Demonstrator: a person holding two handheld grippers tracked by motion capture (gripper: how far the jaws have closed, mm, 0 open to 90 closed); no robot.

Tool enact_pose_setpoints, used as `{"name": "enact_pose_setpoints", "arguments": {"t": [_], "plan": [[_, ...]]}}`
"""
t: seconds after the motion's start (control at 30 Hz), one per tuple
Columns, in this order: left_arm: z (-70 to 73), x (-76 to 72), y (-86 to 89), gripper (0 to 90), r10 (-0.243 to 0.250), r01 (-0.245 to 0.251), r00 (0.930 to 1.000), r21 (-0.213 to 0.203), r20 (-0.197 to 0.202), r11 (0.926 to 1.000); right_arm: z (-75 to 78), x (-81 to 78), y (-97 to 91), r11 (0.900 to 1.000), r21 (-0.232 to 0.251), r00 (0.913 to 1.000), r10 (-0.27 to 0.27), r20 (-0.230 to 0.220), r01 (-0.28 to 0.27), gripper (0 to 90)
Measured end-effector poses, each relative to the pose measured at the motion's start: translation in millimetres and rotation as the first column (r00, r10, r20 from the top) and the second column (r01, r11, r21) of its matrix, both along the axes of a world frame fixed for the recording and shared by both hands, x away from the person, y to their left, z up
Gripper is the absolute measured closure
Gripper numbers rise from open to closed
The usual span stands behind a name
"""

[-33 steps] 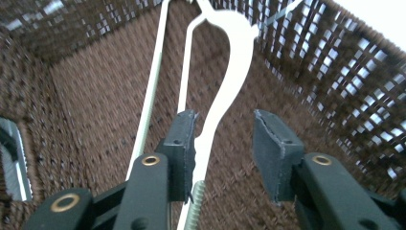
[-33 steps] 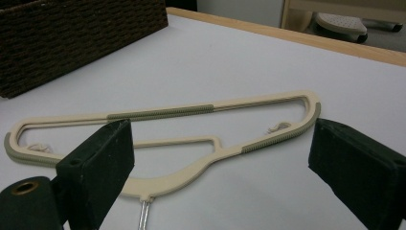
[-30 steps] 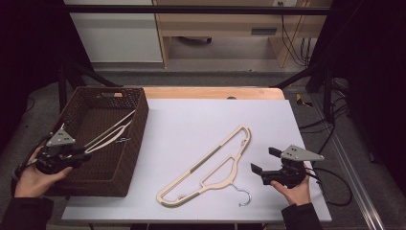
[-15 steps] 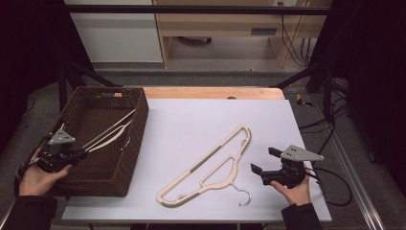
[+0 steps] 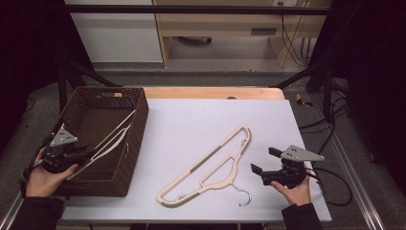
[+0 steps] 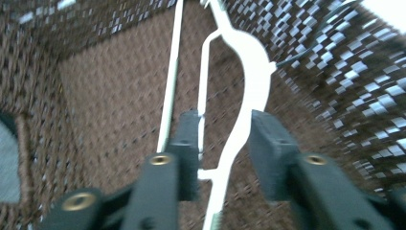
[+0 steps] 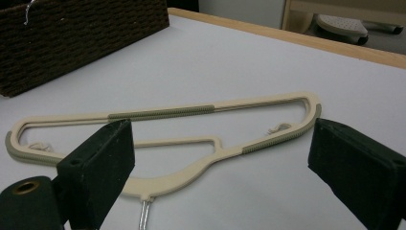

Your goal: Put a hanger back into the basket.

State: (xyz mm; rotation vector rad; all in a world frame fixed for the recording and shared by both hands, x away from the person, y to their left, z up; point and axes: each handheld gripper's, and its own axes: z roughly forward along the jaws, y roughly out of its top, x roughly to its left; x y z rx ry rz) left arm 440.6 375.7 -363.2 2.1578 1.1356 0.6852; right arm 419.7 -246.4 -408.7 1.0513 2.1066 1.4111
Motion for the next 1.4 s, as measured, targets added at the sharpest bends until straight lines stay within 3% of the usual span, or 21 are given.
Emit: {"name": "enact_pose_setpoints", "arguments": {"t": [0.03, 0.13, 0.17, 0.27, 0.43, 0.53, 0.63, 0.77, 0.83, 0.97, 1.2, 1.4], "plan": [[1.5, -3.2, -1.4, 54.3, -0.012, 0.013, 0.9997, -0.022, 0.022, 0.9997, 0.6, -0.1, -1.3, 1.0, 0.0, 1.0, 0.002, 0.005, -0.002, 8.9], [5.8, -11.7, -8.0, 47.3, -0.037, 0.045, 0.9964, -0.107, 0.076, 0.9933, 1.4, -0.5, -1.6, 0.9999, 0.014, 1.0, -0.002, 0.006, 0.002, 8.8], [7.3, -14.4, -11.3, 40.6, -0.046, 0.058, 0.9945, -0.128, 0.094, 0.9901, 2.3, -0.8, -2.5, 0.9998, 0.017, 1.0, -0.004, 0.008, 0.004, 8.7], [12.6, -21.9, -22.9, 35.4, -0.081, 0.106, 0.9869, -0.183, 0.14, 0.9773, 2.7, -0.9, -3.1, 0.9998, 0.021, 0.9999, -0.006, 0.013, 0.006, 8.6], [20.4, -31.5, -50.5, 20.2, -0.116, 0.171, 0.9706, -0.265, 0.211, 0.9489, 4.5, -1.7, -3.4, 0.9995, 0.032, 0.9998, -0.007, 0.016, 0.006, 7.9], [23.2, -36.8, -68.2, 16.7, -0.134, 0.212, 0.9603, -0.327, 0.245, 0.921, 5.2, -2.1, -4.0, 0.9993, 0.037, 0.9999, -0.008, 0.014, 0.007, 7.6], [21.5, -41.7, -87.3, 10.5, -0.154, 0.244, 0.953, -0.361, 0.261, 0.9, 5.5, -1.7, -4.5, 0.999, 0.044, 0.9998, -0.01, 0.017, 0.009, 7.2], [13.8, -47.9, -109.7, 5.9, -0.19, 0.277, 0.9458, -0.35, 0.263, 0.895, 5.5, -1.8, -4.5, 0.9989, 0.044, 0.9998, -0.012, 0.016, 0.012, 6.5], [9.0, -50.3, -118.1, 5.5, -0.207, 0.29, 0.9443, -0.351, 0.256, 0.8903, 5.5, -2.1, -4.5, 0.9989, 0.045, 0.9999, -0.012, 0.012, 0.012, 6.2], [-0.9, -52.6, -130.5, 5.6, -0.235, 0.307, 0.9433, -0.344, 0.234, 0.8875, 5.0, -2.5, -4.1, 0.999, 0.042, 0.9999, -0.013, 0.01, 0.013, 4.9], [-14.4, -54.4, -153.3, 6.8, -0.282, 0.338, 0.9362, -0.316, 0.21, 0.8867, 4.7, -4.3, -3.9, 0.9992, 0.039, 0.9999, -0.005, 0.01, 0.005, 5.0], [-28.8, -54.0, -175.8, 9.3, -0.315, 0.352, 0.9342, -0.281, 0.167, 0.8928, 4.2, -4.2, -3.2, 0.9994, 0.033, 1.0, -0.001, 0.005, 0.001, 4.8]]}}
